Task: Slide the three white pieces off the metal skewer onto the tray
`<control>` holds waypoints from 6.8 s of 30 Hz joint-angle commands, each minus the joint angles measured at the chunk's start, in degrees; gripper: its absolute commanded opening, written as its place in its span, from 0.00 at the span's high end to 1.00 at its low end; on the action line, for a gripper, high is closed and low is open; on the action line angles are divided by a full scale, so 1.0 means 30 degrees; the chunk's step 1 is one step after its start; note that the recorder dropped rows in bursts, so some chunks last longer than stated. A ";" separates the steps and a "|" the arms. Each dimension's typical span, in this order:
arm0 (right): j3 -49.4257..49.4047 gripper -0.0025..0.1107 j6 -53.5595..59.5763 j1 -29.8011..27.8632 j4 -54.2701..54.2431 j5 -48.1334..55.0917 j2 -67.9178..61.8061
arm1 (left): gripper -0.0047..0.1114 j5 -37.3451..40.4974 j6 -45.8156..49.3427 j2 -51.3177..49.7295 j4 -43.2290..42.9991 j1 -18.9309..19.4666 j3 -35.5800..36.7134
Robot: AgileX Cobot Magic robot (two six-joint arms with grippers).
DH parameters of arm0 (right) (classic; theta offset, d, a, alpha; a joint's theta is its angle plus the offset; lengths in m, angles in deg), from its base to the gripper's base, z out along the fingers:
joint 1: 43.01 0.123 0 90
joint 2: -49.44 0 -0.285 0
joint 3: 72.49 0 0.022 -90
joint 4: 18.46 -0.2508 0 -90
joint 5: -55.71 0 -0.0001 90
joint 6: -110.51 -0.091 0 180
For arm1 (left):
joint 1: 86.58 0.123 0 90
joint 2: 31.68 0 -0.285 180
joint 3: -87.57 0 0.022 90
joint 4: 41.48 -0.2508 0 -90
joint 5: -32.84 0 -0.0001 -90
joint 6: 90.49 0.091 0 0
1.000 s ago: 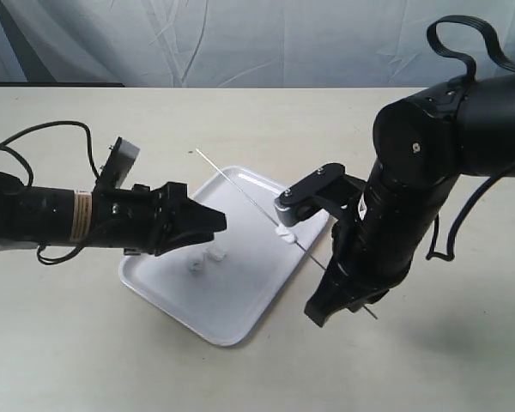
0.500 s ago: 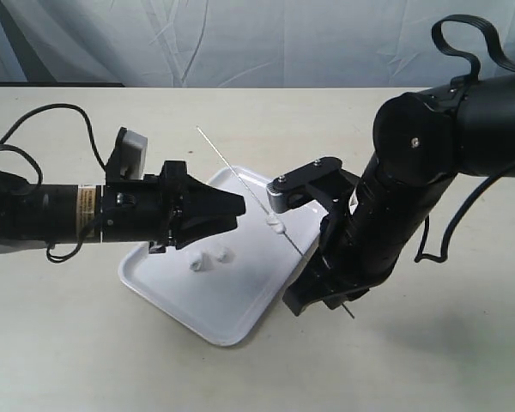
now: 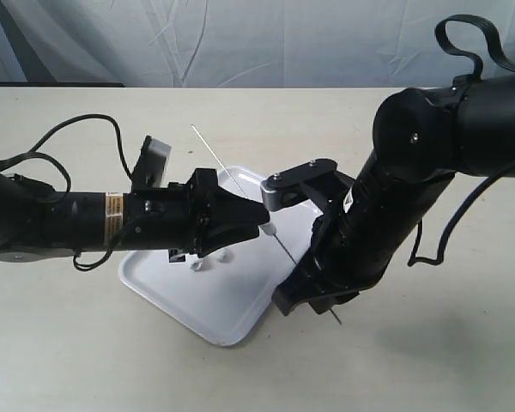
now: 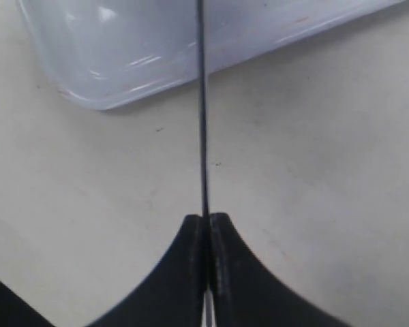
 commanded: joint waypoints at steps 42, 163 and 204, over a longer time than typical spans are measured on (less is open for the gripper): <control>-0.0021 0.98 0.1691 -0.0066 -0.0264 0.2474 0.0014 | 0.82 0.0196 0.0525 -0.0069 -0.0380 0.3613 -0.0188; -1.0421 0.61 -0.0816 0.3417 0.3700 -1.5564 2.0744 | 0.96 1.7696 -0.3918 3.5363 -1.2436 0.5029 0.7564; -1.5591 0.98 -0.0949 0.3417 -0.0912 -1.8212 2.0567 | 0.96 1.1795 -0.4417 3.5363 -1.2436 0.5029 1.2957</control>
